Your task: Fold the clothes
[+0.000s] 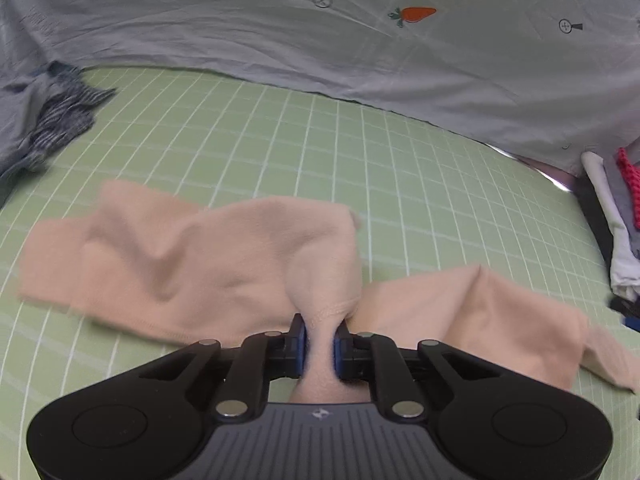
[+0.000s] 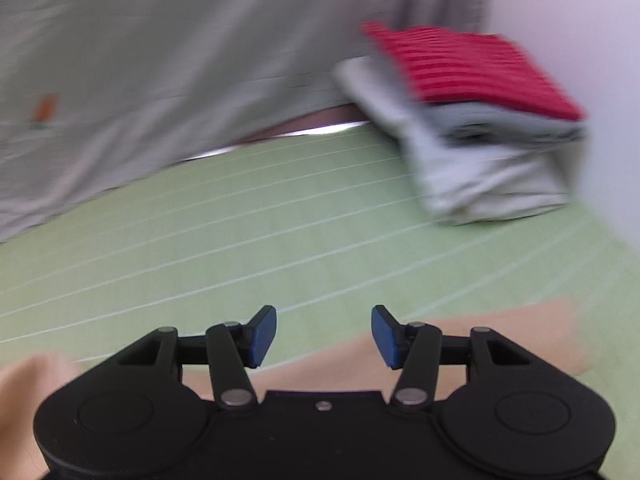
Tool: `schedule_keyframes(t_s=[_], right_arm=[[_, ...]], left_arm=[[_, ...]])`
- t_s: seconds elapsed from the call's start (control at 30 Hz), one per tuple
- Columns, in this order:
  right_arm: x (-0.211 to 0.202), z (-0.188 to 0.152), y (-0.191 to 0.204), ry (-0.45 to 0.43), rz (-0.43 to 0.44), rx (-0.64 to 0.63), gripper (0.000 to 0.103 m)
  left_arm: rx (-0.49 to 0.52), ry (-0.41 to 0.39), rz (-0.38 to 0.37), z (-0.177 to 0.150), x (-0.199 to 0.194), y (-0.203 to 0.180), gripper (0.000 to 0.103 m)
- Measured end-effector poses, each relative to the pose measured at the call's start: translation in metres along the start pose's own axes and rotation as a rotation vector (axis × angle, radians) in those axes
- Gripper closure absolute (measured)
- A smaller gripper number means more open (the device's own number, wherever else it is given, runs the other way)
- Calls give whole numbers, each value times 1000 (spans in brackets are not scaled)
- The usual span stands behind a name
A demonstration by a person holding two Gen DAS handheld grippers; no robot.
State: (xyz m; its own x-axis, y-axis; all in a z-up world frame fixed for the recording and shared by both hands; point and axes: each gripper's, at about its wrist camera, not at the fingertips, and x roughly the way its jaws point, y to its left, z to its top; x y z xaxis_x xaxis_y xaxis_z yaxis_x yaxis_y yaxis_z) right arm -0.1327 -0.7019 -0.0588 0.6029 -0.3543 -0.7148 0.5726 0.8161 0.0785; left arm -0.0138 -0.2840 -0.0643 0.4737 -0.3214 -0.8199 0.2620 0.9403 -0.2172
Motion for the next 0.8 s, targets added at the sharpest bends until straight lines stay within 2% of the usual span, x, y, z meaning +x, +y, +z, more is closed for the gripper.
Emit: schedule_keyframes(t_s=[0.13,0.27,0.4,0.47,0.5,0.53,0.63,0.7,0.8], right_arm=[[15,-16,35,96,115,-41,33],[29,-32,69,187,222,-78,29],[37,-39,81,204,219,-108,30],[36,-40,83,217,198,-140,48],[35,-39,83,216,199,-157,68],[33,-38,80,214,206,-164,83],[31,-32,67,199,240,-113,94],[26,-26,61,158,237,-89,95],[7,-8,52,59,217,-64,96]], left_arm=[[-86,33,10,-26,-12,17,89],[-177,47,-6,-42,-16,36,88],[-239,46,-24,-49,-17,45,88],[-235,47,-24,-47,-16,44,89],[-226,47,-22,-46,-15,43,89],[-222,48,-23,-44,-14,42,89],[-224,35,-40,-34,-9,40,91],[-216,8,-53,-22,-10,37,91],[-201,-73,-78,4,-21,28,92]])
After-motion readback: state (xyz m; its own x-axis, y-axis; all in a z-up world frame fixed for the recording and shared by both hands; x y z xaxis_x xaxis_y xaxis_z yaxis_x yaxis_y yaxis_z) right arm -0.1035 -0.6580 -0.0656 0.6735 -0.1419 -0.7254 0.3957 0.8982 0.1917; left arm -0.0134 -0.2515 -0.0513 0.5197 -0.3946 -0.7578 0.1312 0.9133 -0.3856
